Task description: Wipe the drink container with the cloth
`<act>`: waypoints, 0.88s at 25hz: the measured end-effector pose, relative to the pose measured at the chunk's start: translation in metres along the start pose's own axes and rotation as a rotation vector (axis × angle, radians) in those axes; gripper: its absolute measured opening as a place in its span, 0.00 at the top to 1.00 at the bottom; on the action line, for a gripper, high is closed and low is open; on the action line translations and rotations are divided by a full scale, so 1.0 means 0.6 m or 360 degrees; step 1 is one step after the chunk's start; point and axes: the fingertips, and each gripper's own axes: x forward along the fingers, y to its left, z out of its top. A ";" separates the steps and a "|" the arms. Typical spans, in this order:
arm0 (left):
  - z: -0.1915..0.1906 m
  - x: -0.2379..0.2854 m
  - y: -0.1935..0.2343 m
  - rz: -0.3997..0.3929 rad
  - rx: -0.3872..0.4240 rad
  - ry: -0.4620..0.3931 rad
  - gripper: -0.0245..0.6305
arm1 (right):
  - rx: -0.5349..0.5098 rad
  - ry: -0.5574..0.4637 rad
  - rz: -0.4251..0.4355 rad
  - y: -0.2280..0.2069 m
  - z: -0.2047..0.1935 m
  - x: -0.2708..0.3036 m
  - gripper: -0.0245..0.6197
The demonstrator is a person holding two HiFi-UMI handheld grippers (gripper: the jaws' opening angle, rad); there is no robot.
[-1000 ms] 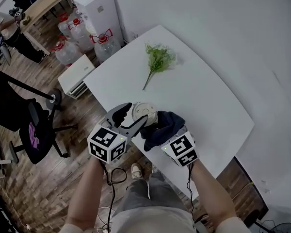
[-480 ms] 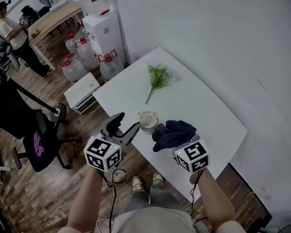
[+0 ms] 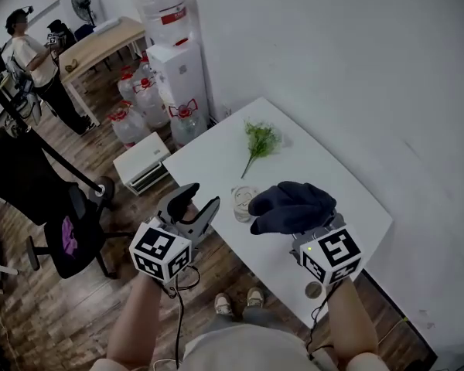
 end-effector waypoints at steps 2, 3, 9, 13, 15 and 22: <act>0.029 -0.014 -0.003 0.0008 0.0043 -0.0042 0.63 | -0.0021 -0.0071 -0.0006 0.005 0.040 -0.015 0.86; 0.044 -0.022 -0.004 0.0013 0.0065 -0.0065 0.63 | -0.0038 -0.0106 -0.0006 0.009 0.060 -0.024 0.86; 0.138 -0.077 -0.023 0.0053 0.0188 -0.0240 0.64 | -0.0149 -0.0252 0.0014 0.045 0.151 -0.080 0.87; 0.180 -0.119 -0.046 0.0057 0.0271 -0.0309 0.65 | -0.0271 -0.0283 0.0033 0.076 0.184 -0.112 0.87; 0.190 -0.142 -0.055 0.0066 0.0308 -0.0325 0.67 | -0.0275 -0.0305 0.0037 0.088 0.195 -0.128 0.87; 0.196 -0.211 -0.065 0.0142 0.0296 -0.0385 0.74 | -0.0322 -0.0309 0.0034 0.115 0.209 -0.180 0.87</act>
